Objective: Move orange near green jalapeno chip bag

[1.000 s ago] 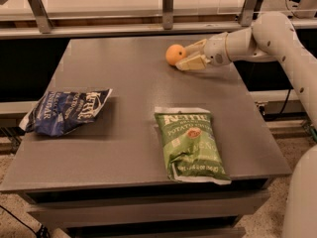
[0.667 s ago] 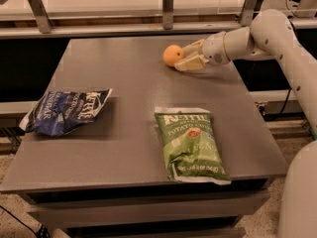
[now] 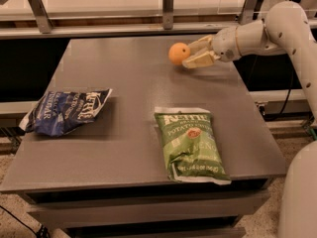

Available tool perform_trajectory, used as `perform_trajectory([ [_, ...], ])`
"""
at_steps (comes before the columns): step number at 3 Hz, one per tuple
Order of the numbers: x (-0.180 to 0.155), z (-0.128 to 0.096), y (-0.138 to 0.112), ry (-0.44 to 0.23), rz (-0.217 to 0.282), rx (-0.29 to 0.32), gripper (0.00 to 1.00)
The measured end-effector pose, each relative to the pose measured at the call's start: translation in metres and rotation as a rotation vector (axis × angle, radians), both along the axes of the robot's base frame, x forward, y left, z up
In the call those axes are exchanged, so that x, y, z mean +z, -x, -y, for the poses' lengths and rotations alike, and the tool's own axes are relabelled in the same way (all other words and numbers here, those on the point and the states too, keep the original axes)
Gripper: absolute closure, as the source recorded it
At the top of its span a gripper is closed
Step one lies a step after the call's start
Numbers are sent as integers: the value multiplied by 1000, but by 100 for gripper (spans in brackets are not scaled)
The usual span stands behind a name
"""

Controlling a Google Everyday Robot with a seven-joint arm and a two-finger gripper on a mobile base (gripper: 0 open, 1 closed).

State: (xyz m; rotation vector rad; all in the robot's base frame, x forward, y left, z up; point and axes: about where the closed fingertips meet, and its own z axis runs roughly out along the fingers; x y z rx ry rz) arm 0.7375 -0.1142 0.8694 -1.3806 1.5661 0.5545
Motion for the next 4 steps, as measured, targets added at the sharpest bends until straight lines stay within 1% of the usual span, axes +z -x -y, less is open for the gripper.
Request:
perform_trajectory([
  [1, 7, 17, 23, 5, 4, 38, 100],
  [2, 12, 34, 51, 25, 10, 77, 100],
  [3, 12, 44, 79, 58, 10, 123, 100],
  [4, 11, 48, 101, 90, 17, 178, 100],
])
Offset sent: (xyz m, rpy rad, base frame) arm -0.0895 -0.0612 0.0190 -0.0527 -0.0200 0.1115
